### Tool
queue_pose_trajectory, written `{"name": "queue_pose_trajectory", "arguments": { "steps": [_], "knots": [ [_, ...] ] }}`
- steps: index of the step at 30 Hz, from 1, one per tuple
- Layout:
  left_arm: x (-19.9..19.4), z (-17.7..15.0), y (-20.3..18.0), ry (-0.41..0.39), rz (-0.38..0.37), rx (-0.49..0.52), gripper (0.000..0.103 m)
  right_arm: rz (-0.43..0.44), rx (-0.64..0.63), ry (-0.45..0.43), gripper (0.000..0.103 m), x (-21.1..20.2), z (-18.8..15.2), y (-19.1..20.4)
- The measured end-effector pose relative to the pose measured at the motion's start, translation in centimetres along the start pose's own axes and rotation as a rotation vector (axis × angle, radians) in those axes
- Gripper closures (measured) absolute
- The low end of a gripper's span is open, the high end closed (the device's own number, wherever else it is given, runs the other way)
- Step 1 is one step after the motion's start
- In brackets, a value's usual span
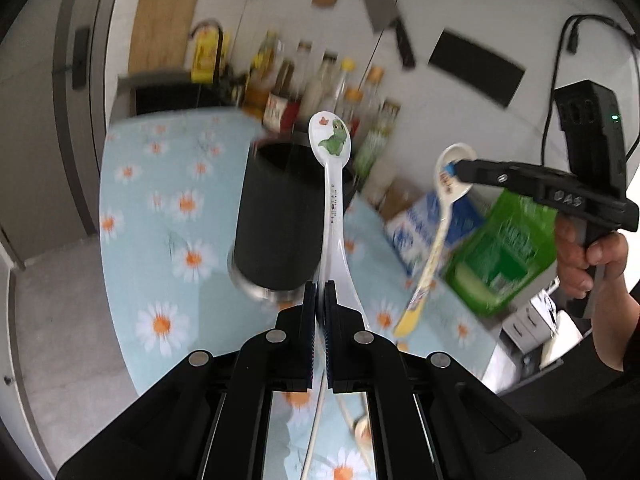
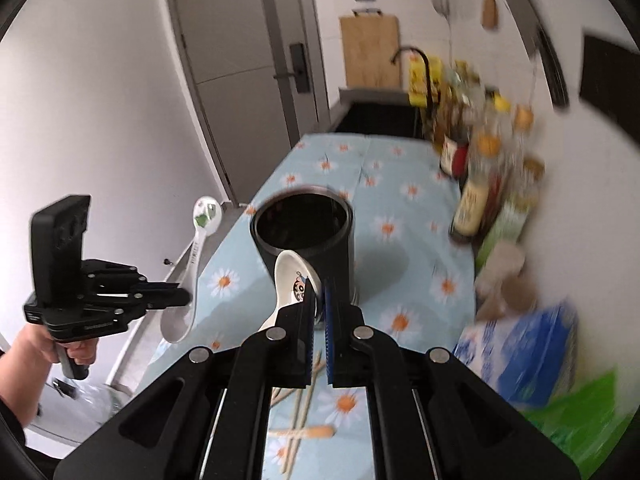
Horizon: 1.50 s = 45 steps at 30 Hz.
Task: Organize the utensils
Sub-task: 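Carry both spoons over the black holder and open both grippers to drop them in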
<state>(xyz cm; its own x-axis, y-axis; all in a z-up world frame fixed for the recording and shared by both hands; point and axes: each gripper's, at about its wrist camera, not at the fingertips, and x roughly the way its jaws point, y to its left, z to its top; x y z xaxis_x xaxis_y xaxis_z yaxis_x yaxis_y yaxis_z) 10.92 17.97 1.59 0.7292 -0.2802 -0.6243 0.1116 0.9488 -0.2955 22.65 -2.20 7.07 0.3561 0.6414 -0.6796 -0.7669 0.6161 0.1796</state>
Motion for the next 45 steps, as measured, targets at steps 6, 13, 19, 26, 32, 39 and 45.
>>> {"name": "queue_pose_trajectory", "arguments": {
  "steps": [6,13,19,26,32,39,45],
  "knots": [
    [-0.8,3.5,-0.9,-0.155,0.056,0.014,0.1,-0.053,-0.081,-0.073,0.098,-0.7,4.3,0.2],
    [0.8,6.4,-1.4,-0.28,0.13,0.042,0.1,-0.101,-0.112,-0.111,0.098,-0.4,8.5,-0.4],
    [2.8,7.4,-0.7,-0.341,0.182,0.046,0.1,-0.142,-0.106,-0.114,0.098,0.9,10.8,-1.4],
    [5.2,7.8,0.6,-0.324,0.184,0.043,0.1,-0.143,-0.104,-0.064,0.098,3.5,11.7,-1.8],
    [6.4,7.6,0.9,-0.296,0.171,0.05,0.1,-0.128,-0.092,-0.022,0.098,6.0,11.1,-2.1],
    [7.5,7.2,1.1,-0.235,0.15,0.034,0.097,-0.072,-0.051,0.03,0.084,7.7,10.7,-2.5],
    [6.9,7.2,1.0,-0.244,0.159,0.033,0.097,-0.063,0.006,0.014,0.083,6.9,10.4,-3.7]
  ]
}}
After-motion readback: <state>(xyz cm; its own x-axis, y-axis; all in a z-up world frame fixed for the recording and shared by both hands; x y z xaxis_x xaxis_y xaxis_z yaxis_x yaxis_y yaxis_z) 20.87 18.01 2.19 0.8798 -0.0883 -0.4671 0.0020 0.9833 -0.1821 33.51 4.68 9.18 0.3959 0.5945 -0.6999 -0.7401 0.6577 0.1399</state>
